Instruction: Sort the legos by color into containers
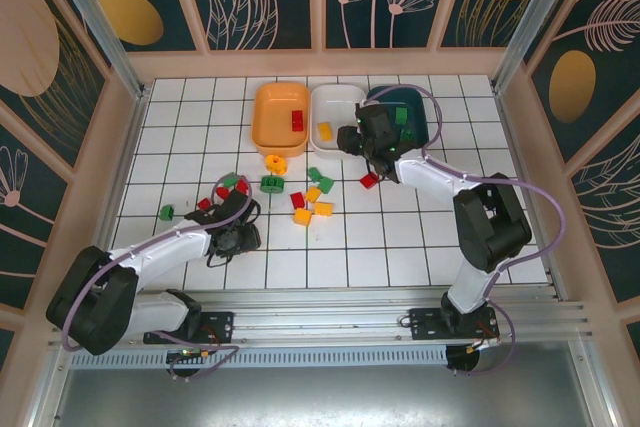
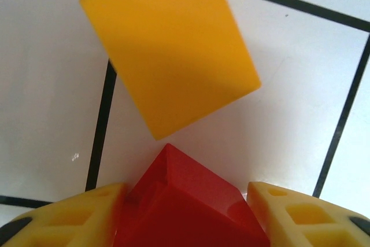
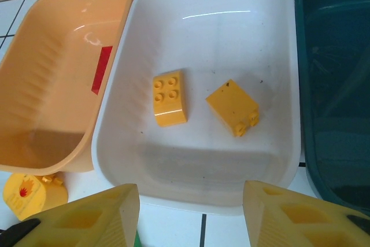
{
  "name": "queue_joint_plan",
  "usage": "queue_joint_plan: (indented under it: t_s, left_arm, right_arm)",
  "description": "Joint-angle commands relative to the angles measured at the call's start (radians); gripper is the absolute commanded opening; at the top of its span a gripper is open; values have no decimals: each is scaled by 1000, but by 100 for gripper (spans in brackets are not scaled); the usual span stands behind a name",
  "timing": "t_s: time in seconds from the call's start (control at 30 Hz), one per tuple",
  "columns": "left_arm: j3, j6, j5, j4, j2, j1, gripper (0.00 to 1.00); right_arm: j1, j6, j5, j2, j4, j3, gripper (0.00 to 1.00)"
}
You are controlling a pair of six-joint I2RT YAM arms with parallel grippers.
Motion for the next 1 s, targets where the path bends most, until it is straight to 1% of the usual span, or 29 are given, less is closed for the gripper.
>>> queue_joint_plan:
  t_s: [0.0,0.07,0.2,0.4,0.53,0.63,0.77,0.87,0.9,0.97]
  left_arm:
    - [-32,33,-33,133,69,-4,45]
    - [-28,32,-32,131,66,-9,42]
    - [2,32,-33,109,32,-12,41]
    - [71,39,-4,77,-15,-18,40]
    - [129,57,18,58,-27,-19,38]
    - [198,84,5,46,-25,-19,38]
    - [323,125,2,62,45,-19,38]
    - [450,178,-36,82,136,-14,34]
    - [504,194,-50,88,169,-8,34]
    - [580,216,-42,127,227,14,34]
  right_arm:
    - [-5,15,-1,-43,27,-16,52]
    - [-6,15,-1,-44,28,-17,52]
    - [-6,15,-4,-47,27,-13,52]
    - [-9,14,-4,-55,29,-19,52]
    - [-14,13,-1,-64,21,-24,52]
    - [-21,12,-1,-76,18,-32,52]
    - [-36,10,0,-104,11,-52,52]
    - [-47,12,0,-128,6,-73,52]
    - [-50,12,0,-135,4,-82,52]
    - [-56,15,-1,-145,-4,-95,52]
